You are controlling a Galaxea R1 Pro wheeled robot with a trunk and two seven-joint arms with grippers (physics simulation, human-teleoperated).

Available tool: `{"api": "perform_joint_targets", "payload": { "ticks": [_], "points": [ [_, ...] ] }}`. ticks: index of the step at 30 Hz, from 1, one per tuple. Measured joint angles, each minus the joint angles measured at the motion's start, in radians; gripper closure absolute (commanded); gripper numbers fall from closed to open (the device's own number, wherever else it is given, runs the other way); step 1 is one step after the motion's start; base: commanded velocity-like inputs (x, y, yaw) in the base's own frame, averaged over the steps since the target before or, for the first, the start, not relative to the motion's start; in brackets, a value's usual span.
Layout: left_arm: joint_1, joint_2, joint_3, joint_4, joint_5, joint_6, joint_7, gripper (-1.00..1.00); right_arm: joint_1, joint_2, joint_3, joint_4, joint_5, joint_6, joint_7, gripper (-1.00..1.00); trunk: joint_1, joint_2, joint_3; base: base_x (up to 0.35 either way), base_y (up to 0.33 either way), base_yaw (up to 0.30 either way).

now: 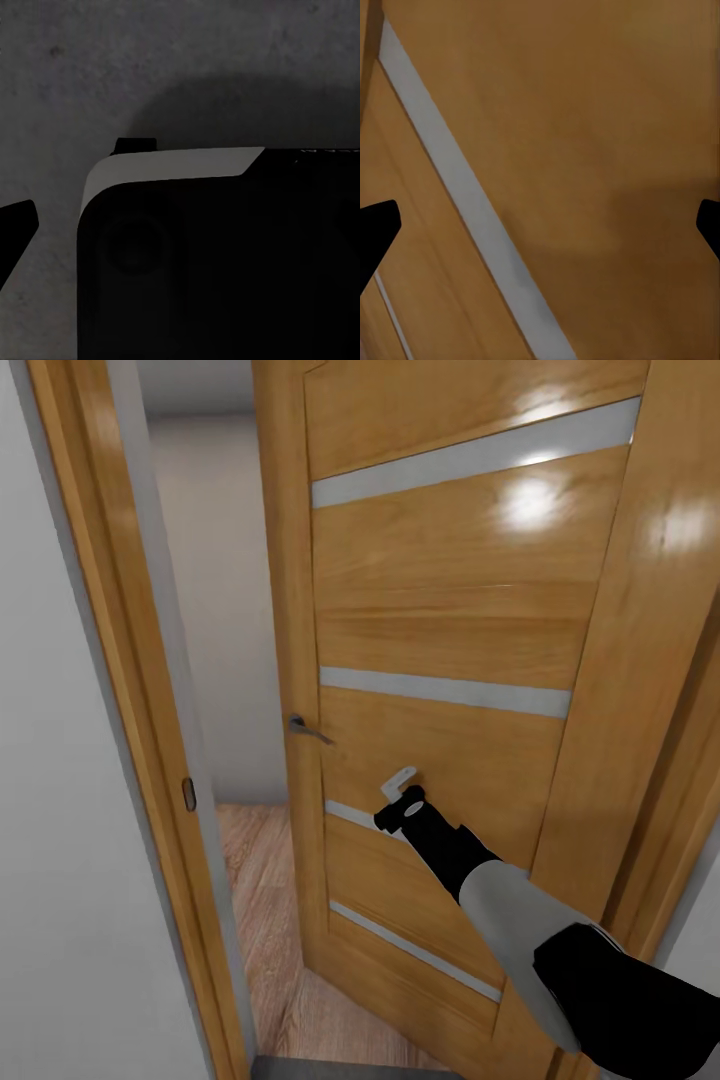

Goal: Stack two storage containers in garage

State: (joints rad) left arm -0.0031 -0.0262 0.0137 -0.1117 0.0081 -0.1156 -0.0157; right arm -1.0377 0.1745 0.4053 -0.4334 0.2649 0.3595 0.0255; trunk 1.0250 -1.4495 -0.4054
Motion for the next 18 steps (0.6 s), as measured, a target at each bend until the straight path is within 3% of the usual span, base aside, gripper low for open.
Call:
{"api": "perform_joint_targets", "payload": {
  "ticks": [18],
  "points": [
    [0.000,0.000,0.000,0.000,0.000,0.000,0.000,-1.00,0.000,0.000,-0.004,0.001,0.001,-0.006,0.001,-1.00,0.000,0.000,0.000,0.000,0.000,0.000]
  ]
}}
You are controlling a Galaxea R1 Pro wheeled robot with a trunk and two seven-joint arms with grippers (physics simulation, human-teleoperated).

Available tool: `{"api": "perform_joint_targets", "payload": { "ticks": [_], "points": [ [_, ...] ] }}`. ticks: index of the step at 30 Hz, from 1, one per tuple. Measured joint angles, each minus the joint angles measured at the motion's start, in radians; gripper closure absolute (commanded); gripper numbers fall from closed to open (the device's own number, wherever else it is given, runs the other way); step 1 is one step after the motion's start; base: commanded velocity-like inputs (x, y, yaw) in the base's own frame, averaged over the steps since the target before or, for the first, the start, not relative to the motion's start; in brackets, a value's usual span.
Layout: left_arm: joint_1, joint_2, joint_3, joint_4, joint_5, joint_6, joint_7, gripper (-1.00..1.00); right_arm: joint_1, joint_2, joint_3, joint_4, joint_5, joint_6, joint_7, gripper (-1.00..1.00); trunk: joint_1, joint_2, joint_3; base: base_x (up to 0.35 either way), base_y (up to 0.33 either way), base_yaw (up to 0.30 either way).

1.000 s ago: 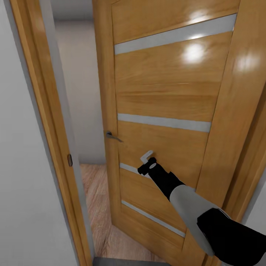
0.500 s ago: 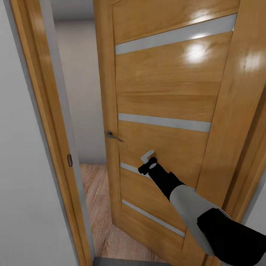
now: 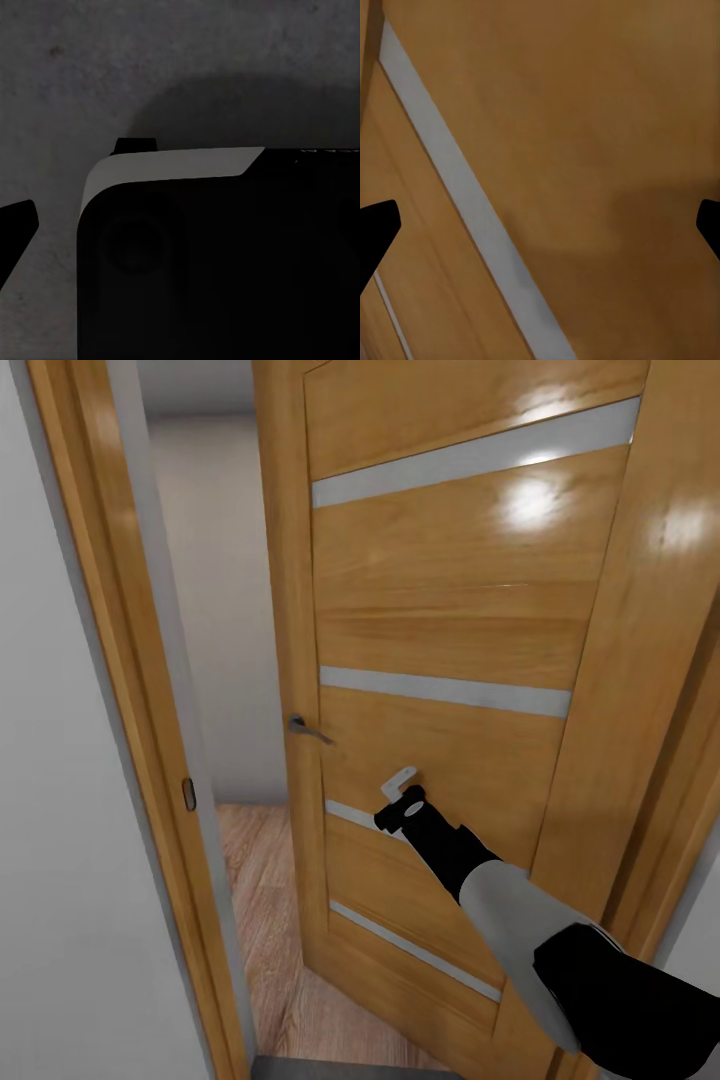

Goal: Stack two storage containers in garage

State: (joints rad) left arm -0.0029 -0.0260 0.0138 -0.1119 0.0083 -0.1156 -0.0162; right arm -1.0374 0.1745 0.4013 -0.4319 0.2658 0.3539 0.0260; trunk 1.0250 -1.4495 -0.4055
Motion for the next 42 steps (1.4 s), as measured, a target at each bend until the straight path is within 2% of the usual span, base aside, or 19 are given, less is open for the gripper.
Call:
{"api": "perform_joint_targets", "payload": {
  "ticks": [8,9,10,11,16,42],
  "points": [
    [0.000,0.000,-0.001,0.000,0.000,0.000,0.000,-1.00,-0.001,0.000,-0.002,-0.002,0.007,-0.002,0.006,-1.00,0.000,0.000,0.000,0.000,0.000,0.000],
    [0.000,0.000,-0.001,0.000,0.000,0.000,0.000,-1.00,-0.001,0.000,-0.002,-0.003,0.001,-0.002,0.007,-1.00,0.000,0.000,0.000,0.000,0.000,0.000],
    [0.000,0.000,-0.001,0.000,-0.001,0.000,0.000,-1.00,-0.001,0.000,-0.001,-0.009,-0.043,-0.003,0.009,-1.00,0.000,0.000,0.000,0.000,0.000,0.000],
    [0.000,0.000,-0.001,0.000,-0.001,0.000,0.000,-1.00,-0.001,0.000,-0.001,-0.011,-0.056,-0.003,0.010,-1.00,0.000,0.000,0.000,0.000,0.000,0.000],
    [0.000,0.000,-0.001,0.000,0.000,0.000,0.000,-1.00,-0.001,0.000,0.000,-0.015,-0.082,-0.006,0.010,-1.00,0.000,0.000,0.000,0.000,0.000,0.000],
    [0.000,0.000,-0.001,0.000,0.000,0.000,0.000,-1.00,0.001,0.000,-0.001,-0.016,-0.091,-0.013,0.011,-1.00,0.000,0.000,0.000,0.000,0.000,0.000]
  ]
}}
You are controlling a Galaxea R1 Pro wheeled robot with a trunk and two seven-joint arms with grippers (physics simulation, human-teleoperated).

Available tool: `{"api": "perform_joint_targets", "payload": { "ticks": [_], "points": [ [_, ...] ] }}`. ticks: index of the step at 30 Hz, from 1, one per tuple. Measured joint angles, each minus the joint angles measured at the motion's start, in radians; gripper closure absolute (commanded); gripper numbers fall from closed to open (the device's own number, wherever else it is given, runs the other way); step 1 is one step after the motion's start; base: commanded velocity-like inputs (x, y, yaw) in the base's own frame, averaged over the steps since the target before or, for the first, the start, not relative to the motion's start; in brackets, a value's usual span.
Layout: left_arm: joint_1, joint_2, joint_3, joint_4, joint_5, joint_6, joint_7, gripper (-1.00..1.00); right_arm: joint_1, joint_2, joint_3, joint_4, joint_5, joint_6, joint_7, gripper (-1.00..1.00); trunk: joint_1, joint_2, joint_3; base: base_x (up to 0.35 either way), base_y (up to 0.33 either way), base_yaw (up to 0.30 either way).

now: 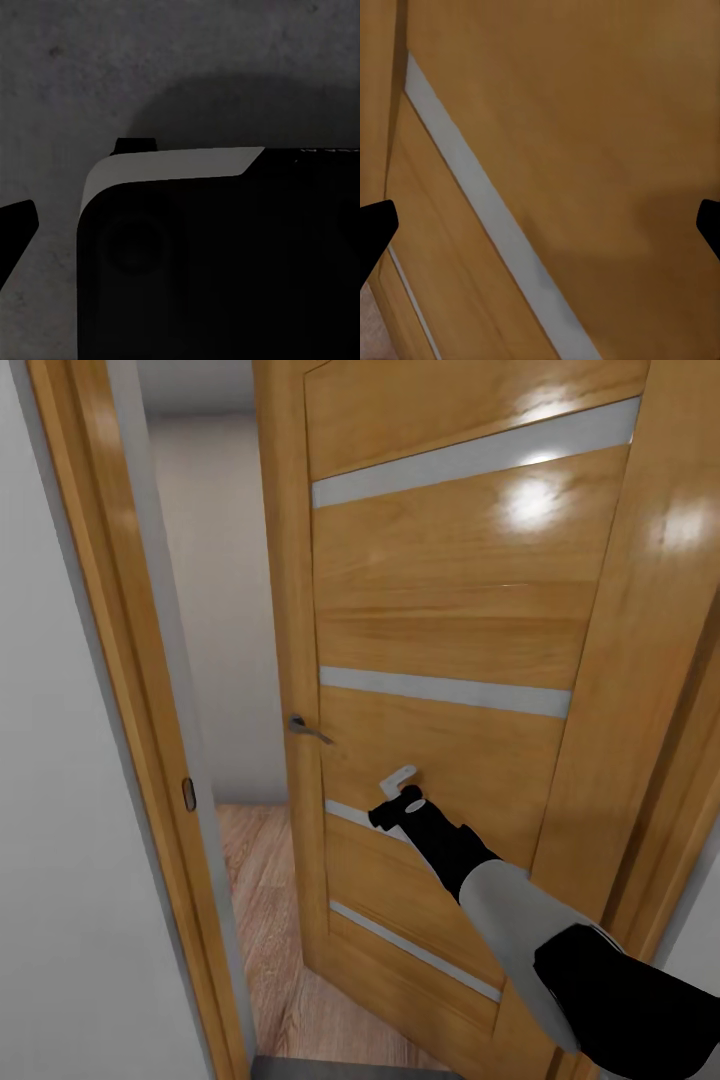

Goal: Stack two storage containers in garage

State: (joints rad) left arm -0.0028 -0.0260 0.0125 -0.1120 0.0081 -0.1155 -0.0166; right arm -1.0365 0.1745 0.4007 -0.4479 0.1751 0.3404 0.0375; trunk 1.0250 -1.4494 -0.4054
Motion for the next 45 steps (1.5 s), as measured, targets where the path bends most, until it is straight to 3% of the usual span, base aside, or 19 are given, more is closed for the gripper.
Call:
{"api": "perform_joint_targets", "payload": {
  "ticks": [5,6,7,18,27,34,45],
  "points": [
    [0.000,0.000,0.000,0.000,0.000,0.000,0.000,-1.00,0.000,0.000,0.003,0.000,-0.033,0.000,0.000,-1.00,0.000,0.000,0.000,0.000,0.000,0.000],
    [0.000,0.000,0.000,0.000,0.000,0.000,0.000,-1.00,0.002,0.000,0.007,0.003,-0.070,0.000,0.006,-1.00,0.000,0.000,0.000,0.000,0.000,0.000],
    [0.000,0.000,0.000,0.000,0.000,0.000,0.000,-1.00,0.002,0.000,0.008,0.004,-0.075,0.000,0.007,-1.00,0.000,0.000,0.000,0.000,0.000,0.000],
    [0.000,0.000,0.000,0.000,0.000,0.000,0.000,-1.00,0.026,0.000,0.009,0.012,-0.080,-0.011,0.009,-1.00,0.000,0.000,0.000,0.000,0.000,0.000],
    [0.000,0.000,0.000,0.000,0.000,0.000,0.000,-1.00,0.118,0.000,0.013,0.012,-0.080,-0.030,0.009,-1.00,0.000,0.000,0.000,0.000,0.000,0.000],
    [0.000,0.000,0.000,0.000,0.000,0.000,0.000,-1.00,0.189,0.000,0.090,0.013,-0.080,-0.068,0.008,-1.00,0.000,0.000,0.000,0.000,0.000,0.000],
    [0.000,0.000,0.000,0.000,0.000,-0.001,0.000,-1.00,0.275,0.000,0.102,0.015,-0.079,-0.101,0.008,-1.00,0.000,0.000,0.000,0.000,0.000,0.000]
  ]
}}
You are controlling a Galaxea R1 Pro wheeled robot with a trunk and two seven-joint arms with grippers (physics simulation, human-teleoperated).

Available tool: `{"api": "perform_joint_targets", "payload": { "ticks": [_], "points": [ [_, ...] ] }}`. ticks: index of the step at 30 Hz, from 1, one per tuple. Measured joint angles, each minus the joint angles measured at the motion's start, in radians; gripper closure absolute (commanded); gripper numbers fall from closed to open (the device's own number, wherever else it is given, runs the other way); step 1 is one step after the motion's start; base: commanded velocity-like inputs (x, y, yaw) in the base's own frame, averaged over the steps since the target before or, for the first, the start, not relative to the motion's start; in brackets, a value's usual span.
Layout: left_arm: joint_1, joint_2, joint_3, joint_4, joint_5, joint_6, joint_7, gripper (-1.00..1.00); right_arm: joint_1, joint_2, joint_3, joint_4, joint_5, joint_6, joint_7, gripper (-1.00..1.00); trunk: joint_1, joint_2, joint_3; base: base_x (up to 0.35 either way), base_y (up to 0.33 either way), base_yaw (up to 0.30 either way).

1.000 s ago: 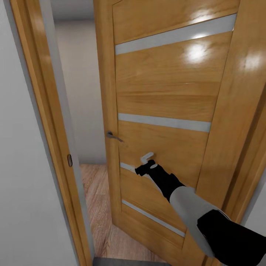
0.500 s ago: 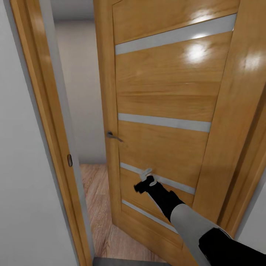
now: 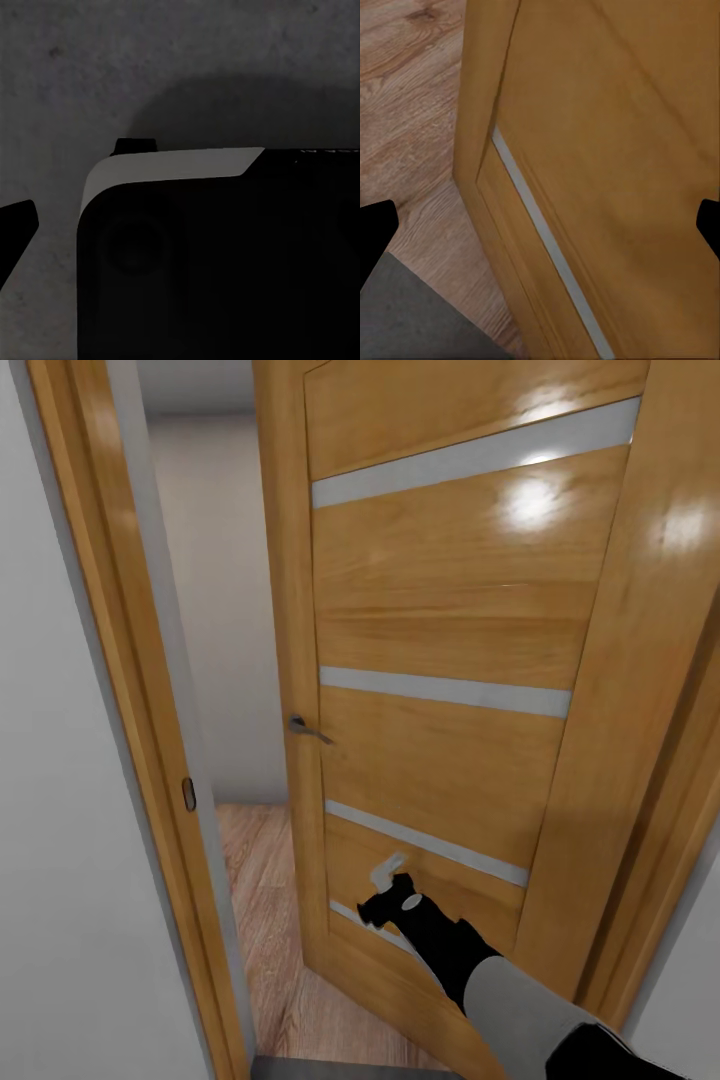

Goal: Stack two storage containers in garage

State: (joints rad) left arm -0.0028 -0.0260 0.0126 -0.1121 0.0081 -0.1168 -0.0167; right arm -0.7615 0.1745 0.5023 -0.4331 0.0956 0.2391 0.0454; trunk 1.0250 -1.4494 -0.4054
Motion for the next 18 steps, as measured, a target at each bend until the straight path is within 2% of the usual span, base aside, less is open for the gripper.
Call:
{"api": "perform_joint_targets", "payload": {
  "ticks": [9,12,14,18],
  "points": [
    [0.000,0.000,0.000,0.000,0.000,0.001,0.000,-1.00,0.008,0.000,0.000,0.071,0.000,-0.025,0.000,-1.00,0.000,0.000,0.000,0.000,0.000,0.000],
    [0.000,0.000,0.000,0.000,0.000,0.001,0.000,-1.00,0.011,0.000,0.001,0.128,0.000,-0.056,0.000,-1.00,0.000,0.000,0.000,0.000,0.000,0.000],
    [0.000,0.000,0.000,0.000,0.000,0.001,0.000,-1.00,0.035,0.000,0.002,0.161,0.000,-0.102,-0.001,-1.00,0.000,0.000,0.000,0.000,0.000,0.000],
    [0.000,0.000,0.001,0.000,0.000,0.001,0.000,-1.00,0.064,0.000,0.002,0.178,0.001,-0.135,-0.006,-1.00,0.000,0.000,0.000,0.000,0.000,0.000]
  ]
}}
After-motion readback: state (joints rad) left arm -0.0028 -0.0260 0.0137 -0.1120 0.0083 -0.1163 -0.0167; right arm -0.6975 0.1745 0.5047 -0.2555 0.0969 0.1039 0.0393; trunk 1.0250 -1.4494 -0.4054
